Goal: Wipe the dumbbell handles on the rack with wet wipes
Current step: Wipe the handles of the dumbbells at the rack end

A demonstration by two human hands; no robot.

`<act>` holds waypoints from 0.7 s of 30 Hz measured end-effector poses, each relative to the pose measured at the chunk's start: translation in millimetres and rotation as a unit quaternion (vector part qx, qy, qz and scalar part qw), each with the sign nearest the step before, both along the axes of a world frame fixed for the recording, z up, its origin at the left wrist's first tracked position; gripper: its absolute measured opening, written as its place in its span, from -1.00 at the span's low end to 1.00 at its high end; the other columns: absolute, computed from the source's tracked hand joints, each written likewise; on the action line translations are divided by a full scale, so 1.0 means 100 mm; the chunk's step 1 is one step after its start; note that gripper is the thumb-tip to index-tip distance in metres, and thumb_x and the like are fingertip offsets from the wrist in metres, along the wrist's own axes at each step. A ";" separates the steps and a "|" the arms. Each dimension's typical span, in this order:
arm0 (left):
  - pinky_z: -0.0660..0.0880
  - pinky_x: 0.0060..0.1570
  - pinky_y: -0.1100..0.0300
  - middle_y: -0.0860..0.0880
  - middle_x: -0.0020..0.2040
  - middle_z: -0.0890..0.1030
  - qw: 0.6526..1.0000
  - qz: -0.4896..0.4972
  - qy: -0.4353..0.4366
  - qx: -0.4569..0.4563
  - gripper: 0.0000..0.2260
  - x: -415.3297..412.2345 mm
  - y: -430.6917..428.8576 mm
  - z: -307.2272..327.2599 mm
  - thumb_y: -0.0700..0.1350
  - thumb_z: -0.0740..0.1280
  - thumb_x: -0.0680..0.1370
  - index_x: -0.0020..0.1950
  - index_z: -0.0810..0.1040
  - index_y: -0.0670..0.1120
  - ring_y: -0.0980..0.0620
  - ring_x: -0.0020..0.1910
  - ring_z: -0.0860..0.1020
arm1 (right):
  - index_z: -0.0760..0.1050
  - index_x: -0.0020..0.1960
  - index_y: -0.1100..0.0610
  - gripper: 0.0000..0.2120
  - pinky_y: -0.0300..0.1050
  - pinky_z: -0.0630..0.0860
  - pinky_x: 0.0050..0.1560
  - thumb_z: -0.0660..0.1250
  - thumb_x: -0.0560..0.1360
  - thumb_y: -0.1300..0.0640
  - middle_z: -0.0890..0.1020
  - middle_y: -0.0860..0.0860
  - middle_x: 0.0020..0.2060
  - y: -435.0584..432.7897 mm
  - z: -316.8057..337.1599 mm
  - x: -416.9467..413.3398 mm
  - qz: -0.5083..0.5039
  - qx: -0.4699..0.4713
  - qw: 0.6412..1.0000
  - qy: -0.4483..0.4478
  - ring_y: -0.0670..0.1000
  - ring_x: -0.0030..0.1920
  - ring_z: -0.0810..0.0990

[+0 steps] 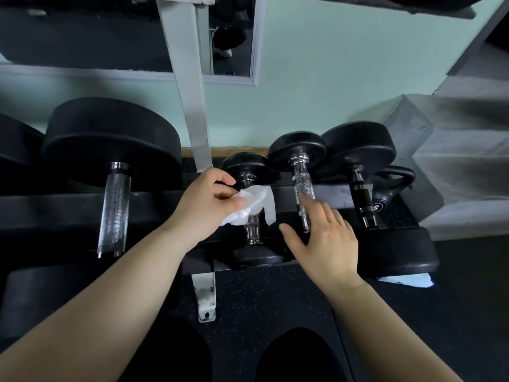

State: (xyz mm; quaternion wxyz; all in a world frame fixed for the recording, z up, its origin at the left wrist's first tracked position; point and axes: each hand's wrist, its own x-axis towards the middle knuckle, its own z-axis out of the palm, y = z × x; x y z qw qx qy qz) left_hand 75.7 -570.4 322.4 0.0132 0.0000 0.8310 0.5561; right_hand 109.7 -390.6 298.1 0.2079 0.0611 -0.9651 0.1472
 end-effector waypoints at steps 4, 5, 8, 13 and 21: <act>0.34 -0.31 0.62 0.21 -0.23 0.52 0.999 -0.021 0.026 -0.017 -0.72 0.15 0.00 0.03 -0.22 0.40 0.45 -0.19 0.34 0.09 0.32 -0.22 0.47 | 0.25 0.37 0.04 -0.42 -0.24 0.33 0.17 0.36 0.42 -0.02 0.41 -0.09 0.20 -0.30 0.29 -0.03 0.110 -0.215 0.946 -0.218 -0.08 0.23 0.38; 0.33 -0.28 0.62 0.20 -0.23 0.52 0.999 -0.019 0.037 -0.023 -0.73 0.18 0.00 0.03 -0.22 0.39 0.46 -0.21 0.35 0.09 0.31 -0.21 0.48 | 0.34 0.30 0.03 -0.53 -0.26 0.38 0.11 0.37 0.42 0.05 0.47 -0.08 0.12 -0.38 0.32 -0.06 0.138 -0.274 0.920 -0.245 -0.08 0.14 0.44; 0.31 -0.24 0.64 0.20 -0.20 0.51 0.998 0.030 0.060 -0.019 -0.78 0.30 -0.06 -0.06 -0.21 0.31 0.52 -0.21 0.40 0.09 0.33 -0.20 0.47 | 0.48 -0.04 0.00 -0.85 -0.29 0.44 -0.16 0.35 0.44 0.19 0.54 -0.02 -0.15 -0.48 0.33 -0.20 0.147 -0.297 0.900 -0.283 -0.05 -0.15 0.52; 0.20 0.01 0.69 0.17 0.11 0.46 0.996 0.034 0.060 -0.060 -0.80 0.66 -0.02 -0.48 -0.17 0.24 0.56 0.17 0.52 -0.07 0.32 0.05 0.42 | 0.52 -0.08 0.03 -0.85 -0.28 0.35 -0.16 0.29 0.46 0.26 0.54 -0.06 -0.13 -0.44 0.35 -0.55 0.127 -0.187 0.944 -0.239 -0.09 -0.12 0.48; -0.24 0.22 0.53 0.34 0.30 -0.23 0.966 -0.116 0.060 -0.225 -0.48 0.90 0.06 -0.82 0.03 0.10 0.61 0.50 -0.08 0.11 0.39 0.36 -0.18 | 0.47 0.20 0.15 -0.74 -0.06 0.39 0.10 0.18 0.53 0.23 0.37 0.10 0.18 -0.68 0.15 -0.94 0.188 0.193 0.938 -0.216 0.09 0.22 0.35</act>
